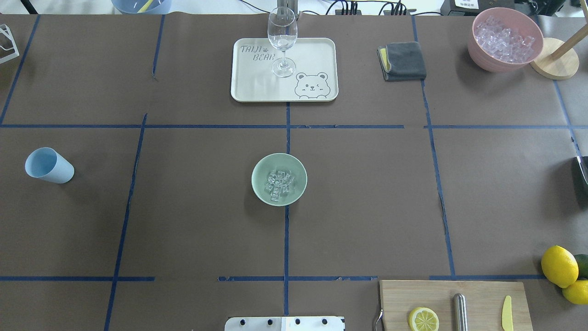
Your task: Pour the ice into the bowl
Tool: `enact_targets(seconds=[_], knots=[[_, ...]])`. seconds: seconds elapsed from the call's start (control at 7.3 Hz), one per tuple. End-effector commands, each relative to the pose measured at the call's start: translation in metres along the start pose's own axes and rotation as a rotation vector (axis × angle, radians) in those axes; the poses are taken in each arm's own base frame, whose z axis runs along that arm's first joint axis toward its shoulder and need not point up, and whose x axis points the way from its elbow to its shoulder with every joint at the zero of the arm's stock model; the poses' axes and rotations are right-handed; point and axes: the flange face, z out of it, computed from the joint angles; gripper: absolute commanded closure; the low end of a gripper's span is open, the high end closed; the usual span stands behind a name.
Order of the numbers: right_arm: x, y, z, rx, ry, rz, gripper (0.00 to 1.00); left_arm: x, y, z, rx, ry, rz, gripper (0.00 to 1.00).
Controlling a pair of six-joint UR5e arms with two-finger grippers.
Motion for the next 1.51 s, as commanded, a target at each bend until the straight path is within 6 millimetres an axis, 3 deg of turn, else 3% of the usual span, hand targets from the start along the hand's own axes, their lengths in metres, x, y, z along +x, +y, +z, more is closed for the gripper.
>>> enact_targets(seconds=[0.0,0.27,0.55,0.68,0.82,0.96,1.37], knots=[[-0.01,-0.003,-0.007,0.018,-0.001,-0.025,0.0,-0.05,0.027,-0.009,-0.202,0.079,-0.206,0.0],[-0.045,-0.004,-0.017,0.031,0.004,-0.108,0.0,-0.096,0.065,-0.019,-0.301,0.237,-0.352,0.0],[-0.111,-0.002,-0.037,0.067,-0.017,-0.236,0.0,-0.123,0.098,-0.035,-0.283,0.241,-0.35,0.0],[-0.147,0.003,-0.045,0.076,-0.055,-0.304,0.0,-0.124,0.102,-0.035,-0.288,0.245,-0.335,0.0],[-0.194,-0.001,-0.032,0.049,-0.126,-0.407,0.0,-0.124,0.107,-0.034,-0.291,0.245,-0.336,0.0],[-0.226,-0.004,-0.035,0.066,-0.192,-0.402,0.0,-0.123,0.106,-0.034,-0.288,0.245,-0.332,0.0],[-0.375,0.005,0.004,0.039,-0.168,-0.344,0.0,-0.125,0.11,-0.03,-0.294,0.247,-0.334,0.0]])
